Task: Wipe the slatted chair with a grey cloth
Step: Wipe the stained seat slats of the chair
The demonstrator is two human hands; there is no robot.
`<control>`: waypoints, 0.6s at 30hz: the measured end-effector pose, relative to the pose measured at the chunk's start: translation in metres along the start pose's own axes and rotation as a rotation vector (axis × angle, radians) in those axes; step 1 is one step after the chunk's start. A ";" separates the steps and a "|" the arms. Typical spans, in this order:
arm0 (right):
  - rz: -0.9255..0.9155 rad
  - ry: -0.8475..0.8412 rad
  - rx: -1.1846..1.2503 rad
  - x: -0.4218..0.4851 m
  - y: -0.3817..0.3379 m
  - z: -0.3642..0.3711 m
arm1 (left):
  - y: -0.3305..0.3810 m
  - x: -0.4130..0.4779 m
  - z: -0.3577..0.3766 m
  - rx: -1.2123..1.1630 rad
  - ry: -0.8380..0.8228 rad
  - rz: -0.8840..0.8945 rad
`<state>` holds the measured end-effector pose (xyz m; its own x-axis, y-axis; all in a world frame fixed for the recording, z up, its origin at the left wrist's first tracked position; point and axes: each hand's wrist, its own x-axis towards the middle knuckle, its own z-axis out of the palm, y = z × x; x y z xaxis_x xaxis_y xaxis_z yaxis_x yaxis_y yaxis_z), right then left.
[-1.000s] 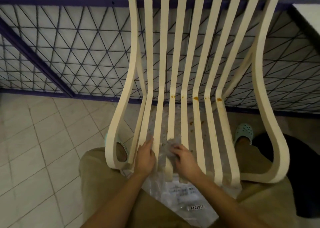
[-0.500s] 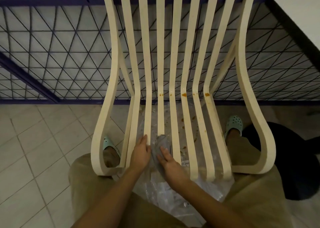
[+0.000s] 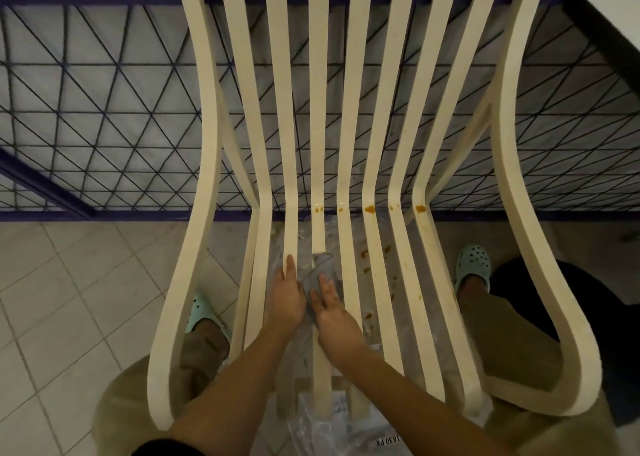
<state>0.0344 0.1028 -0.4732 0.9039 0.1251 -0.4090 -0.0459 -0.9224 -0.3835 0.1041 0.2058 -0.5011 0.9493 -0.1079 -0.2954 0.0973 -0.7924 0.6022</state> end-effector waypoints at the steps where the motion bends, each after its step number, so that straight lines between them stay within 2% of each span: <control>1: 0.003 0.015 -0.006 0.009 0.001 -0.002 | 0.001 0.007 0.002 0.055 0.012 0.002; 8: -0.005 0.074 0.000 0.068 0.014 -0.029 | -0.001 0.042 0.017 0.130 0.165 0.011; 18: 0.038 0.074 -0.070 0.138 0.030 -0.058 | 0.003 0.036 0.021 0.100 0.204 -0.022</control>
<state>0.1830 0.0707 -0.4933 0.9312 0.0643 -0.3587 -0.0534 -0.9496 -0.3090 0.1324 0.1866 -0.5253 0.9890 0.0254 -0.1458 0.0982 -0.8500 0.5175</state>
